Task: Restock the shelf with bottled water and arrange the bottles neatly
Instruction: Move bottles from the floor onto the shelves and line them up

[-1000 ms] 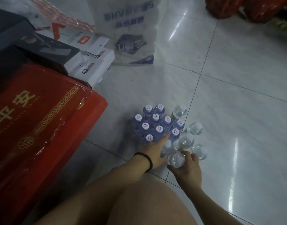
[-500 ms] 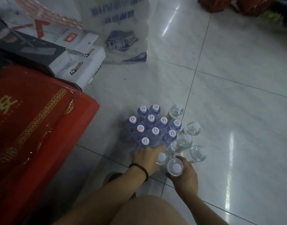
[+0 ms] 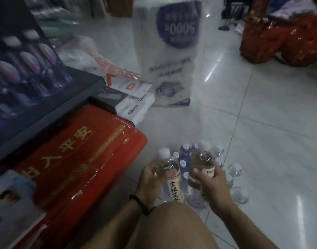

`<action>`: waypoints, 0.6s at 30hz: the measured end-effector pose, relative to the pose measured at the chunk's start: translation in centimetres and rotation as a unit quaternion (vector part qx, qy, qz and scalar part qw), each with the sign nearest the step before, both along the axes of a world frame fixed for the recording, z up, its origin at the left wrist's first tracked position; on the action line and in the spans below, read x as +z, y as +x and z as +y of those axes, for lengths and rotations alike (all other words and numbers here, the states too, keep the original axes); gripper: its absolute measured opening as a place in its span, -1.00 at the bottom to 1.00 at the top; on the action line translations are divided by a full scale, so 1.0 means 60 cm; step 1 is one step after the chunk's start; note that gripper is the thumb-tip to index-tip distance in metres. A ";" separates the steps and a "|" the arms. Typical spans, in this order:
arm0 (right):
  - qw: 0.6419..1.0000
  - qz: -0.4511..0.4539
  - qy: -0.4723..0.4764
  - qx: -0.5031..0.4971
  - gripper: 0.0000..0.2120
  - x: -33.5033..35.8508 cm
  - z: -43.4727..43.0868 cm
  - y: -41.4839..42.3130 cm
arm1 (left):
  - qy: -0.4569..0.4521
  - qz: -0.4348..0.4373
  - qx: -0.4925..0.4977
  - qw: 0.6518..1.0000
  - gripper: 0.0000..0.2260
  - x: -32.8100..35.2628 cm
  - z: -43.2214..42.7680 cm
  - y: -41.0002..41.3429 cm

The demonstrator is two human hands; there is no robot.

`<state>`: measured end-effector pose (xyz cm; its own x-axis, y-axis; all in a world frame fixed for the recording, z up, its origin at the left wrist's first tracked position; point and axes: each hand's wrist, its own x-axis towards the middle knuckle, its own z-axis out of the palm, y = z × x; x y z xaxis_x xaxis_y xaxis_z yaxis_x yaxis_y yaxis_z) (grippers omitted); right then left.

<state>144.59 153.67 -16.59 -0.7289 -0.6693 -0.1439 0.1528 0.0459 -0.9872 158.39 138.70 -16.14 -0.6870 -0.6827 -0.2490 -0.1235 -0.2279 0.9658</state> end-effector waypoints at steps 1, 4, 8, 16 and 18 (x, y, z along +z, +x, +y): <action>0.999 -0.013 -0.016 0.025 -0.65 0.033 -0.019 0.009 | 0.007 0.013 0.004 1.000 -0.62 0.032 -0.006 0.013; 0.991 -0.010 -0.039 0.130 -0.78 0.126 -0.077 0.042 | -0.010 0.037 0.019 0.999 -0.60 0.131 -0.027 0.062; 0.972 0.055 -0.058 0.222 -0.55 0.254 -0.154 0.118 | -0.040 0.082 0.119 0.989 -0.57 0.242 -0.050 0.147; 0.837 0.004 -0.088 0.540 -0.56 0.457 -0.285 0.287 | -0.152 0.084 0.321 0.931 -0.39 0.467 -0.074 0.397; 0.810 0.063 -0.097 0.575 -0.54 0.513 -0.302 0.347 | -0.170 0.087 0.360 0.913 -0.42 0.514 -0.068 0.471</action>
<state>165.40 135.56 14.18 0.3926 -0.9168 0.0726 0.0174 -0.0715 -0.9973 186.65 134.65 14.70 -0.0387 -0.9906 0.1315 0.1013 0.1270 0.9867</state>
